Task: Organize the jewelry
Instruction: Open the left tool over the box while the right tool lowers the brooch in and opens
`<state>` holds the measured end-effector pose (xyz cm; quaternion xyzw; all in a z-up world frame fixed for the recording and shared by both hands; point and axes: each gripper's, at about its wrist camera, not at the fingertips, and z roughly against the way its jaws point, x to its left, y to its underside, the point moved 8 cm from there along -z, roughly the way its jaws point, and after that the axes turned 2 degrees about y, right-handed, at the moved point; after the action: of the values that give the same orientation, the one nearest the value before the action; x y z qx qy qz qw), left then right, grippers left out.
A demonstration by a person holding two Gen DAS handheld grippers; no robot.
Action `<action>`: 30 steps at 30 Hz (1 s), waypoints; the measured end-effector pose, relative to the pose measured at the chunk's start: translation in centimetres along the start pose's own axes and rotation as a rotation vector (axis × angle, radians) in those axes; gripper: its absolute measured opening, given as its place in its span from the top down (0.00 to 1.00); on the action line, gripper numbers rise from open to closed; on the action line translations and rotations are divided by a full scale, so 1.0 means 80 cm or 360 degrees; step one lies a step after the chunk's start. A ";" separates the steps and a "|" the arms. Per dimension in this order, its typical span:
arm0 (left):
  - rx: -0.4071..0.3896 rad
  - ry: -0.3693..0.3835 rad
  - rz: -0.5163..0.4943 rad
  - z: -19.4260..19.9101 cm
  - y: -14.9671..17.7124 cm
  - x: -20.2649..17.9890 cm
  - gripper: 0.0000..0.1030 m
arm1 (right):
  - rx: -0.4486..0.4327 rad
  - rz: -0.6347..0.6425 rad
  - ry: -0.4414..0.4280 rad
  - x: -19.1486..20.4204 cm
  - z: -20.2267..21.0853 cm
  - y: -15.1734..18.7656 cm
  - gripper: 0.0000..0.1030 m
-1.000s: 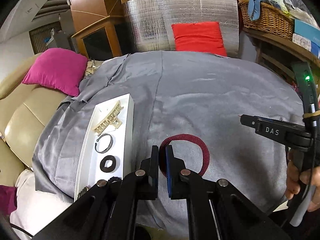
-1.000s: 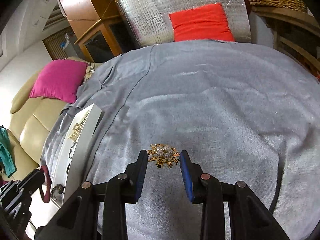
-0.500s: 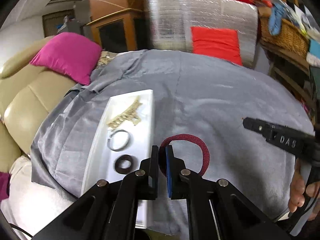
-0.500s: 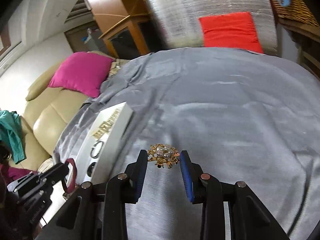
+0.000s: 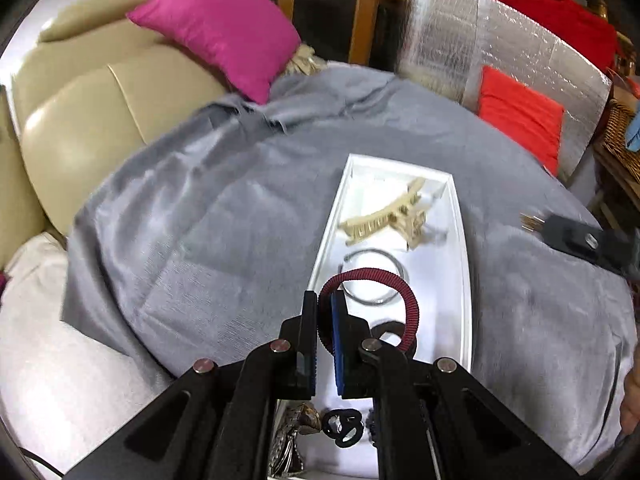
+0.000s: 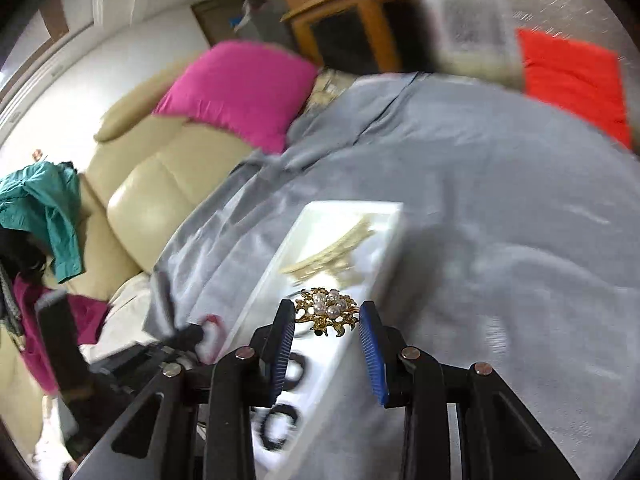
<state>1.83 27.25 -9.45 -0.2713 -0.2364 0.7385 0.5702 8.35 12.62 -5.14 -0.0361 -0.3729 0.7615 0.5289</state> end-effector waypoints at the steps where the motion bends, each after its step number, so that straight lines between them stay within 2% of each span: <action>1: 0.0018 -0.0008 -0.0019 -0.006 0.002 0.000 0.94 | 0.0046 -0.0009 -0.0023 0.009 -0.013 -0.001 0.65; 7: 0.0149 -0.0029 -0.0008 -0.036 0.017 0.010 0.94 | 0.0290 -0.0111 -0.0028 0.036 -0.094 0.003 0.65; 13: 0.0270 -0.0027 0.0012 -0.060 0.026 0.010 0.93 | 0.0380 -0.0263 0.0035 0.021 -0.133 0.008 0.65; 17: 0.0262 -0.0078 -0.0025 -0.061 0.026 0.005 0.93 | 0.0436 -0.0324 0.0091 0.015 -0.162 0.012 0.65; 22: 0.0258 -0.0060 -0.0004 -0.057 0.028 0.006 0.93 | 0.0441 -0.0378 0.0145 0.007 -0.179 0.012 0.65; 26: 0.0344 0.0051 0.0108 -0.065 0.037 0.009 0.93 | 0.0400 -0.0431 0.0189 0.002 -0.178 0.004 0.65; 30: 0.0361 0.0058 0.0134 -0.068 0.039 0.012 0.93 | 0.0400 -0.0495 0.0214 -0.006 -0.178 0.005 0.65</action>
<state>3.06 27.68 -15.68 -0.2281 -0.1294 0.7787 0.5699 14.69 19.72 -15.80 0.0374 -0.2401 0.7071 0.6641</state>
